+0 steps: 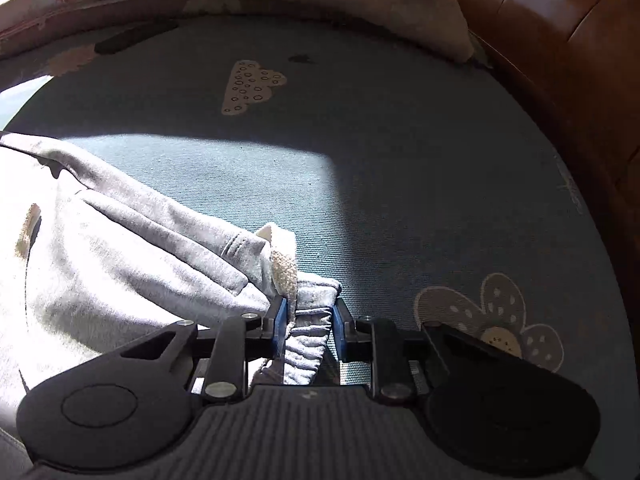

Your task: Fold clothes

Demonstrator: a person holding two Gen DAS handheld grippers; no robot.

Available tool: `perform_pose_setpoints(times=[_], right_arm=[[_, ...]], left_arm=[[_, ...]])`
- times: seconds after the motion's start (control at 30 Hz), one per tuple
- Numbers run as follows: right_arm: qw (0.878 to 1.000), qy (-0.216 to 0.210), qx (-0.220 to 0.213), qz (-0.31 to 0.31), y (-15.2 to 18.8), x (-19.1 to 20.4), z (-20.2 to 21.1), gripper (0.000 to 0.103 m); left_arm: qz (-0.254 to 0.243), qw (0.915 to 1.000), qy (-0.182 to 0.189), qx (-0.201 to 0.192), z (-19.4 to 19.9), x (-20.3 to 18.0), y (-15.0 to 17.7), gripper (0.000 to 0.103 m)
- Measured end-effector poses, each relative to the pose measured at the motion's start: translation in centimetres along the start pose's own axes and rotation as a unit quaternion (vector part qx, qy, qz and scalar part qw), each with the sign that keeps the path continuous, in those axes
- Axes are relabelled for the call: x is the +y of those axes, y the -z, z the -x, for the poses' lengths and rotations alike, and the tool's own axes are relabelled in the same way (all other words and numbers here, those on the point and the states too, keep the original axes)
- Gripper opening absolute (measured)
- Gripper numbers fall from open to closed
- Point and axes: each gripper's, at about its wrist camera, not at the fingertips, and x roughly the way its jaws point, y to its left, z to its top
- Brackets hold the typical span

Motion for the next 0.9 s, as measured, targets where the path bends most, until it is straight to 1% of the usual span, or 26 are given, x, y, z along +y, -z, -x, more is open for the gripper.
perform_pose_setpoints(times=[0.03, 0.13, 0.2, 0.23, 0.27, 0.33, 0.4, 0.43, 0.5, 0.53, 0.6, 0.67, 0.73, 0.8, 0.83, 0.9], right_arm=[[1.0, 0.003, 0.004, -0.008, 0.0, -0.1, -0.3, 0.034], [0.999, 0.03, -0.007, -0.018, 0.0, 0.1, 1.4, 0.04], [0.998, 0.049, -0.031, -0.028, 0.0, 0.5, 3.4, 0.041], [0.997, 0.045, -0.046, -0.031, 0.0, 0.9, 4.5, 0.043], [0.998, 0.021, -0.058, -0.029, 0.0, 1.7, 5.6, 0.043], [0.997, -0.041, -0.059, -0.013, -0.1, 3.8, 6.2, 0.044], [0.994, -0.102, -0.041, 0.017, -0.3, 6.8, 5.3, 0.045], [0.992, -0.121, -0.03, 0.035, -0.4, 8.3, 4.4, 0.045], [0.992, -0.105, -0.017, 0.062, -0.6, 10.1, 2.3, 0.045], [0.994, -0.098, -0.012, 0.053, -1.1, 9.9, 1.1, 0.046], [0.996, -0.085, -0.006, 0.032, -2.0, 9.3, -1.1, 0.054], [0.996, -0.083, -0.012, -0.008, -3.0, 8.1, -1.5, 0.052], [0.994, -0.095, 0.014, -0.045, -3.8, 7.5, -1.0, 0.052], [0.992, -0.111, 0.015, -0.057, -4.1, 7.8, 0.4, 0.053], [0.991, -0.127, 0.01, -0.048, -4.1, 8.4, 1.1, 0.054], [0.989, -0.145, 0.007, -0.022, -4.2, 10.0, 1.6, 0.058]], left_arm=[[-0.003, 1.0, 0.001, -0.003, 0.0, -0.2, -0.2, 0.076], [-0.005, 0.9999, 0.002, -0.01, 0.1, -0.4, -0.4, 0.076], [-0.004, 0.9999, 0.002, -0.013, 0.2, -0.5, -0.4, 0.076], [-0.003, 0.9999, 0.001, -0.014, 0.1, -0.5, -0.4, 0.076], [-0.001, 0.9999, -0.001, -0.014, 0.0, -0.5, -0.5, 0.076], [0.005, 0.9999, 0.0, -0.013, -0.3, -0.5, -0.4, 0.076], [0.01, 0.9999, 0.001, -0.012, -0.4, -0.6, -0.3, 0.076], [0.01, 0.9999, 0.001, -0.013, -0.4, -0.7, -0.2, 0.076], [0.008, 0.9999, 0.001, -0.015, -0.1, -0.9, 0.0, 0.076], [0.006, 0.9999, 0.001, -0.016, 0.0, -1.0, 0.2, 0.076], [0.006, 0.9998, -0.004, -0.016, 0.4, -0.8, 0.7, 0.076], [0.01, 0.9997, -0.009, -0.018, 0.7, -0.6, 1.2, 0.076], [0.023, 0.9994, -0.012, -0.021, 0.9, -0.2, 1.7, 0.076], [0.038, 0.9988, -0.012, -0.027, 1.2, 0.2, 2.1, 0.076], [0.045, 0.9985, -0.012, -0.03, 1.2, 0.4, 2.3, 0.076], [0.054, 0.998, -0.013, -0.031, 1.2, 0.5, 2.6, 0.076]])
